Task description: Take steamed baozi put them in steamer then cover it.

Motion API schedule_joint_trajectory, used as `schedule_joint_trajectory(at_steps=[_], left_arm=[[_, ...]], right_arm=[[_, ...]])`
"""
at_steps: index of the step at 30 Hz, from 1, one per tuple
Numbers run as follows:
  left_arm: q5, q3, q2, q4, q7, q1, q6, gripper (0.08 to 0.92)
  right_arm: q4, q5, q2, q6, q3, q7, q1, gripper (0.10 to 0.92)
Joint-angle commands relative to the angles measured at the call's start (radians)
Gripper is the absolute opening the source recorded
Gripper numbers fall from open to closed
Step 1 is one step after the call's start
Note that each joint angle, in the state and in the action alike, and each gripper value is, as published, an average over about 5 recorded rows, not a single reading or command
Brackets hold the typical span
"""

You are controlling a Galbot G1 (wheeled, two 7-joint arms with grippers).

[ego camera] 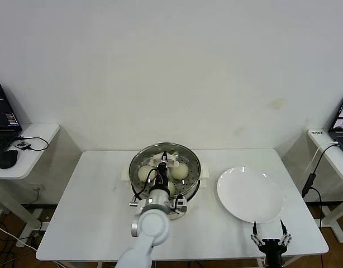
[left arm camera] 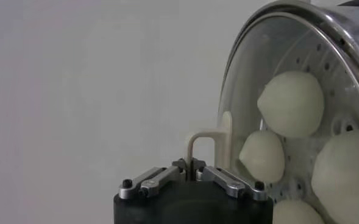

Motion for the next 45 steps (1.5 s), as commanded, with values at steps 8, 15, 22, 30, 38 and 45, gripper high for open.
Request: schedule_joint_trajectory(at_steps=[8,15,22,30,38,45], left_arm=[[0.004,-0.001,-0.025,0.027,-0.008,-0.003,-0.009,0.123],[-0.015,0.0,-0.023,-0.013,-0.01,0.026,-0.018,0.129],[-0.068,0.0,0.024,-0.139,-0.013,0.099,-0.021,0.301],[-0.261,-0.059,0.123,-0.376,-0.041,0.281,-0.058,0.526],[-0.98,-0.278,0.294,-0.521,-0.251,0.543,-0.22,0.758],[-1.65,-0.475,0.294,-0.41,-0.423,0.671,-0.541,0.822]], right_arm=[[0.003,-0.002,-0.003,0.001,0.0,-0.002,-0.007,0.823],[0.0,-0.005,-0.001,0.0,-0.005,-0.005,-0.006,0.823],[-0.006,-0.013,0.002,0.001,-0.01,-0.005,-0.005,0.823],[-0.01,-0.022,0.004,0.0,-0.011,-0.006,-0.008,0.823],[-0.005,0.034,-0.041,0.035,-0.035,-0.037,-0.036,0.823],[0.041,0.096,-0.073,0.055,-0.067,-0.072,-0.072,0.823]])
